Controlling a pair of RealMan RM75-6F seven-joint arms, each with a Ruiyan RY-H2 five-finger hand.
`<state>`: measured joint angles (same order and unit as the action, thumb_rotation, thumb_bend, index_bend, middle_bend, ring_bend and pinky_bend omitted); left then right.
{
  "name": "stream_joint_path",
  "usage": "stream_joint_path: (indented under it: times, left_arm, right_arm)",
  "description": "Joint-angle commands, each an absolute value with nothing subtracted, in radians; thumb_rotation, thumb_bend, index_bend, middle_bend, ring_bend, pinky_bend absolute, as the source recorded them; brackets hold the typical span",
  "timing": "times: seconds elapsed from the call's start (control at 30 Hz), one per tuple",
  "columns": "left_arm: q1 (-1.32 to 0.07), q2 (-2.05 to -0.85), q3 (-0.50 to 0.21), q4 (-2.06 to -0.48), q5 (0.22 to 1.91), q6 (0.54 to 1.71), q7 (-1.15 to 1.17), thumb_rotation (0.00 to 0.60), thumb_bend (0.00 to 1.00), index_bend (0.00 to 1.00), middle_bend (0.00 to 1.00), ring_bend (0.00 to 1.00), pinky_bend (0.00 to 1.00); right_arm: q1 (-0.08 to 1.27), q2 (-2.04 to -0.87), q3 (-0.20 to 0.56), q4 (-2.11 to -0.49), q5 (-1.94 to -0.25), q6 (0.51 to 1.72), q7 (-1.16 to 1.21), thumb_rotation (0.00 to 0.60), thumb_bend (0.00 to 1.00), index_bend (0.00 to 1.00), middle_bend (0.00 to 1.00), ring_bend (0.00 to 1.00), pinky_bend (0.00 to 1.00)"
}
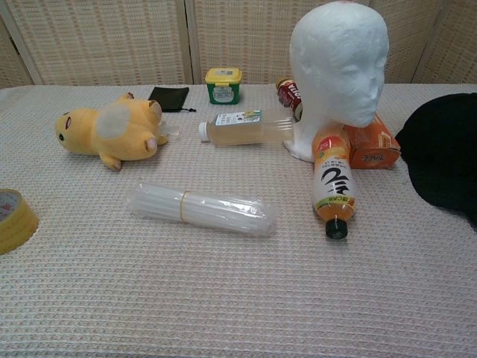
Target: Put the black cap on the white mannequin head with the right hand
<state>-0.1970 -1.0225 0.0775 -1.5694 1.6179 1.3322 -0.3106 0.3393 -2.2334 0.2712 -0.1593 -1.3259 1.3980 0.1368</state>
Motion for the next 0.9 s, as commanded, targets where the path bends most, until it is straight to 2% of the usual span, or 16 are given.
stream_joint_path:
  times: [0.03, 0.4, 0.53, 0.63, 0.73, 0.9]
  left_arm:
    - [-0.196, -1.024, 0.075, -1.57, 1.612, 1.332, -0.306, 0.6, 0.18, 0.08, 0.0, 0.0, 0.15]
    - [-0.187, -1.028, 0.066, -1.58, 1.589, 1.339, -0.278, 0.6, 0.18, 0.08, 0.0, 0.0, 0.15]
    - [-0.182, -1.027, 0.061, -1.582, 1.581, 1.346, -0.27, 0.6, 0.18, 0.08, 0.0, 0.0, 0.15]
    - [-0.178, -1.028, 0.058, -1.583, 1.577, 1.353, -0.268, 0.6, 0.18, 0.08, 0.0, 0.0, 0.15]
    - [-0.174, -1.027, 0.057, -1.583, 1.578, 1.36, -0.266, 0.6, 0.18, 0.08, 0.0, 0.0, 0.15]
    - [-0.169, -1.025, 0.055, -1.581, 1.578, 1.369, -0.267, 0.6, 0.18, 0.08, 0.0, 0.0, 0.15]
  right_arm:
    - [0.347, -2.235, 0.278, -0.152, -1.318, 1.387, 0.14, 0.6, 0.28, 0.45, 0.0, 0.0, 0.0]
    - [0.373, -2.224, 0.316, -0.144, -1.276, 1.369, 0.204, 0.6, 0.45, 0.49, 0.0, 0.0, 0.0]
    - [0.387, -2.207, 0.338, -0.152, -1.257, 1.397, 0.245, 0.6, 0.47, 0.61, 0.03, 0.0, 0.0]
    - [0.397, -2.194, 0.355, -0.161, -1.243, 1.412, 0.267, 0.6, 0.45, 0.69, 0.07, 0.0, 0.0]
    - [0.406, -2.182, 0.366, -0.171, -1.235, 1.43, 0.282, 0.6, 0.39, 0.75, 0.11, 0.0, 0.0]
    - [0.415, -2.164, 0.372, -0.186, -1.231, 1.459, 0.291, 0.6, 0.34, 0.82, 0.15, 0.0, 0.0]
